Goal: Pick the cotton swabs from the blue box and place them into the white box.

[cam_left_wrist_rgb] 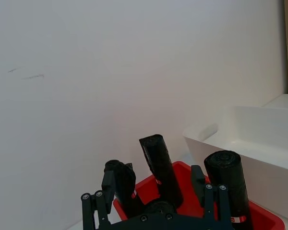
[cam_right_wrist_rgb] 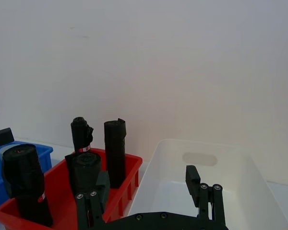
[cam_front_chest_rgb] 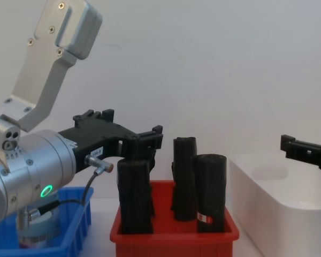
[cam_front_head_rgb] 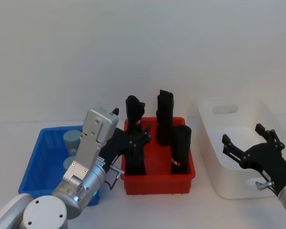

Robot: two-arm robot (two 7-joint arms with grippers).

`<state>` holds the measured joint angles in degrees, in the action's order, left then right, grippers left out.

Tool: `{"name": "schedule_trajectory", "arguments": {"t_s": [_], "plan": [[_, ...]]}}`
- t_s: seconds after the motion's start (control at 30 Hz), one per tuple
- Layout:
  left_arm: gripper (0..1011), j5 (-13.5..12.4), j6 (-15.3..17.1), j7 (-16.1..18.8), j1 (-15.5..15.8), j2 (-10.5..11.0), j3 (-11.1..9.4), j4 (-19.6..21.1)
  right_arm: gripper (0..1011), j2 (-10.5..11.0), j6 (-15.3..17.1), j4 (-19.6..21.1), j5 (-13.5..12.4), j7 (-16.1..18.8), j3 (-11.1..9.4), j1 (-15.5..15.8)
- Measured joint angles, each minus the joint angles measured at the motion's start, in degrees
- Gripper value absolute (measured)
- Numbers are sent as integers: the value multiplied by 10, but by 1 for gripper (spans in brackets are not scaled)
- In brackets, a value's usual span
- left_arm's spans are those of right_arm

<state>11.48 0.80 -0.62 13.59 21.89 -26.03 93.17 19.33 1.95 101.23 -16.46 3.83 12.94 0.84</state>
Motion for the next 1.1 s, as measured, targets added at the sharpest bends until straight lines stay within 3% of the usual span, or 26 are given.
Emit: {"name": "schedule_trajectory", "arguments": {"t_s": [1.1], "plan": [[1000, 0, 0, 0, 0, 0, 0, 0, 1002, 0, 0, 0, 0, 0, 0, 0]]}}
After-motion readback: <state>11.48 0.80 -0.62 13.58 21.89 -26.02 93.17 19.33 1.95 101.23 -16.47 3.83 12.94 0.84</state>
